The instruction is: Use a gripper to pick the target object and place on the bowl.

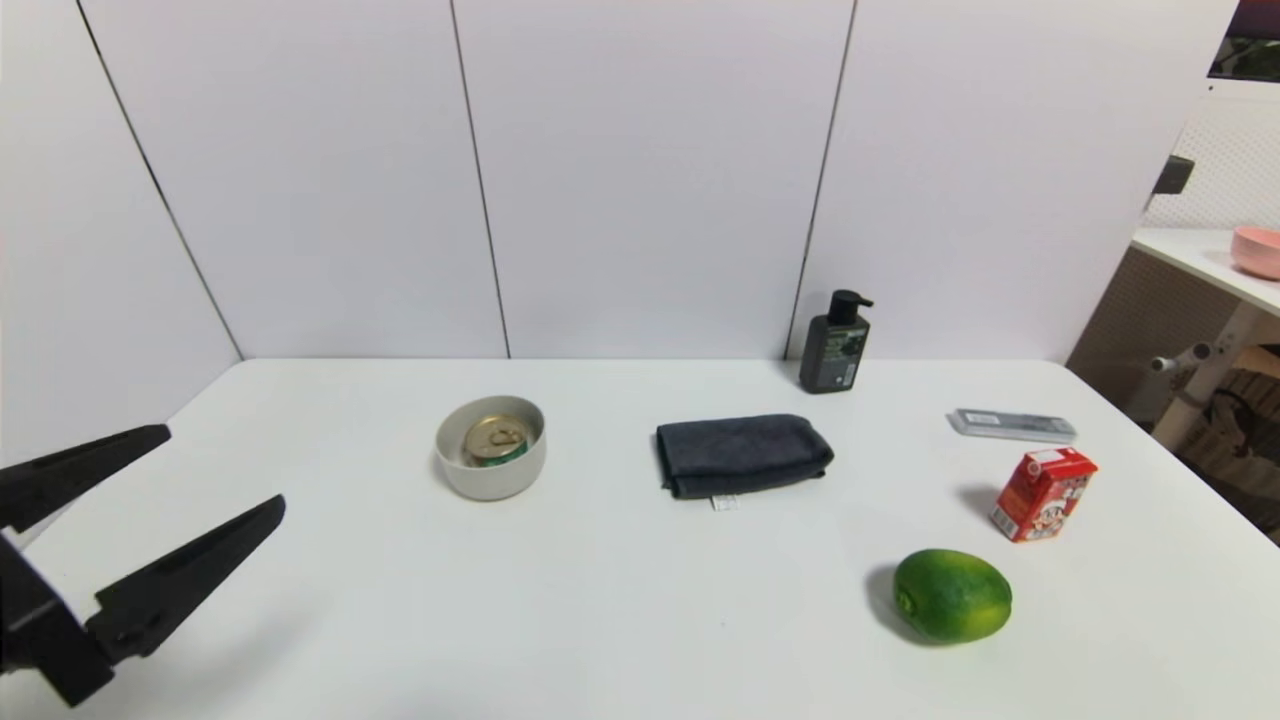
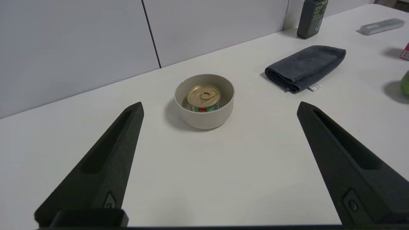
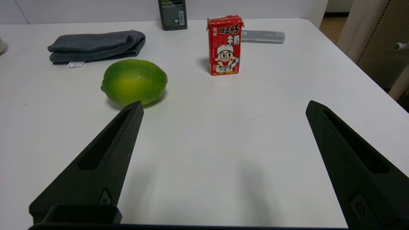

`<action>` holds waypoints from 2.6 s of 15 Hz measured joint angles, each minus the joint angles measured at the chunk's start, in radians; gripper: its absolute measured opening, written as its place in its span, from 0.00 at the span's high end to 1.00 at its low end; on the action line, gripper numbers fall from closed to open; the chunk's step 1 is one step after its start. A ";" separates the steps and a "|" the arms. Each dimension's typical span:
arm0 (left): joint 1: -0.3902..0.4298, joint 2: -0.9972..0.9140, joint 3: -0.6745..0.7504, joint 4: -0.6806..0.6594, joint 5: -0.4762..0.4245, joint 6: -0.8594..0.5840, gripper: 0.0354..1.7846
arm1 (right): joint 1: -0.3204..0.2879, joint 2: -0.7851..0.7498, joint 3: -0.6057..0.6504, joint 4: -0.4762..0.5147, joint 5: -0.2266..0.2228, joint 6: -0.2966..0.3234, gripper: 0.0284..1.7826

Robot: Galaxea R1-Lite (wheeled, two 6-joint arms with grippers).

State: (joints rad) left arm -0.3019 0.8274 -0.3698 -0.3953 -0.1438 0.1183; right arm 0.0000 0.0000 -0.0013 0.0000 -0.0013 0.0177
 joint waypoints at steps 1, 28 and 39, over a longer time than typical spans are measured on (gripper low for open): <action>0.006 -0.046 0.031 0.007 0.000 -0.003 0.05 | 0.000 0.000 0.000 0.000 0.000 0.000 0.02; 0.291 -0.811 0.366 0.240 -0.006 0.027 0.04 | 0.000 0.000 0.000 0.000 0.000 0.001 0.02; 0.291 -0.829 0.368 0.406 0.078 0.042 0.04 | 0.000 0.000 0.000 0.000 0.000 0.001 0.02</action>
State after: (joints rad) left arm -0.0109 -0.0017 -0.0017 0.0104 -0.0657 0.1606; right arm 0.0000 0.0000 -0.0013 0.0000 -0.0017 0.0183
